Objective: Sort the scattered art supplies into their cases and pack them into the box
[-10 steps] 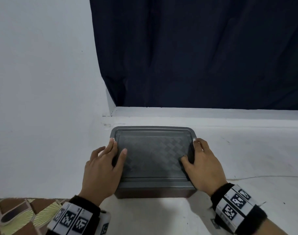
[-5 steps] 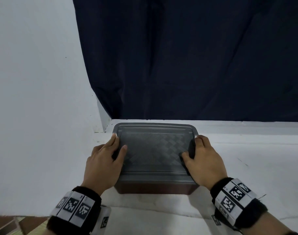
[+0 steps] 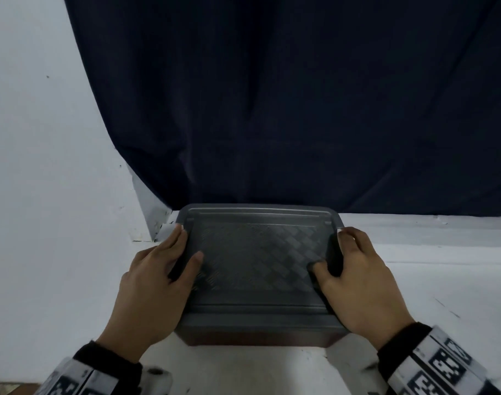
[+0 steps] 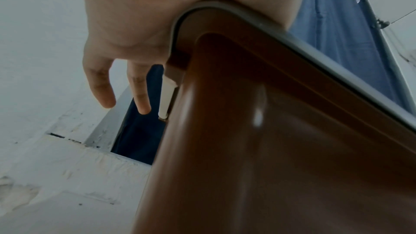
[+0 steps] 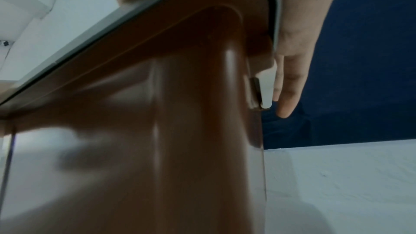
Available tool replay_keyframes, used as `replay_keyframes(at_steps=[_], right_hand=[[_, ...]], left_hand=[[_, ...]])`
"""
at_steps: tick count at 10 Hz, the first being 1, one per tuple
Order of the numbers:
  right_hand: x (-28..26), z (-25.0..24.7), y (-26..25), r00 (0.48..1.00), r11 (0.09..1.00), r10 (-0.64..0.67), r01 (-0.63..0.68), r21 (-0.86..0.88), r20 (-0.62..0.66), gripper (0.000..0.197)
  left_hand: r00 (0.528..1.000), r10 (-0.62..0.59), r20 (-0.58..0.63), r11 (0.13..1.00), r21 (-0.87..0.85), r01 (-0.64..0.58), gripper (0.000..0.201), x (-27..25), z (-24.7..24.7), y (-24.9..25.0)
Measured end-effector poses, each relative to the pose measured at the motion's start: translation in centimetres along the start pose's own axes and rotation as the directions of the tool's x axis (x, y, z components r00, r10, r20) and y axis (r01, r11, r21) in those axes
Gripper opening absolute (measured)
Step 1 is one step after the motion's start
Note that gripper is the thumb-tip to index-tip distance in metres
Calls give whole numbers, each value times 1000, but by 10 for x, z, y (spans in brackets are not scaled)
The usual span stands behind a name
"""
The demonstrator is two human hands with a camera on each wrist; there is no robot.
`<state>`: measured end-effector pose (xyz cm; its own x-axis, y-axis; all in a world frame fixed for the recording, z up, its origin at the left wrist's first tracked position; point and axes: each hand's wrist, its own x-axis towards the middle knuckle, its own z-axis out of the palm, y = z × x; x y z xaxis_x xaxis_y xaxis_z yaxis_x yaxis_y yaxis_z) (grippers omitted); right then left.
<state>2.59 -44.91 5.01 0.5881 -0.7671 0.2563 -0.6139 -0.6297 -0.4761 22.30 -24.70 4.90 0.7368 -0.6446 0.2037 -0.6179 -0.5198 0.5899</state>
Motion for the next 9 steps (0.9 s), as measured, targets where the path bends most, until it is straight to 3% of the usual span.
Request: replay_keyframes(at_steps=[2, 5, 7, 8, 9], right_hand=[[2, -3, -6, 998, 999, -19, 21, -49, 56, 39], [3, -7, -9, 999, 993, 43, -41, -109, 19, 50], [-13, -14, -15, 998, 974, 23, -35, -223, -54, 47], [-23, -21, -18, 998, 976, 4, -16, -216, -57, 41], [-29, -39, -27, 987, 991, -72, 54, -122, -142, 32]], left_hand=[[1000, -13, -5, 999, 41, 13, 55, 2, -1, 0], [988, -137, -67, 983, 112, 144, 51, -3, -1, 13], [998, -39, -56, 924, 379, 58, 48, -16, -4, 26], [998, -25, -54, 920, 389, 44, 49, -25, -14, 29], [981, 93, -172, 944, 328, -32, 63, -35, -34, 45]])
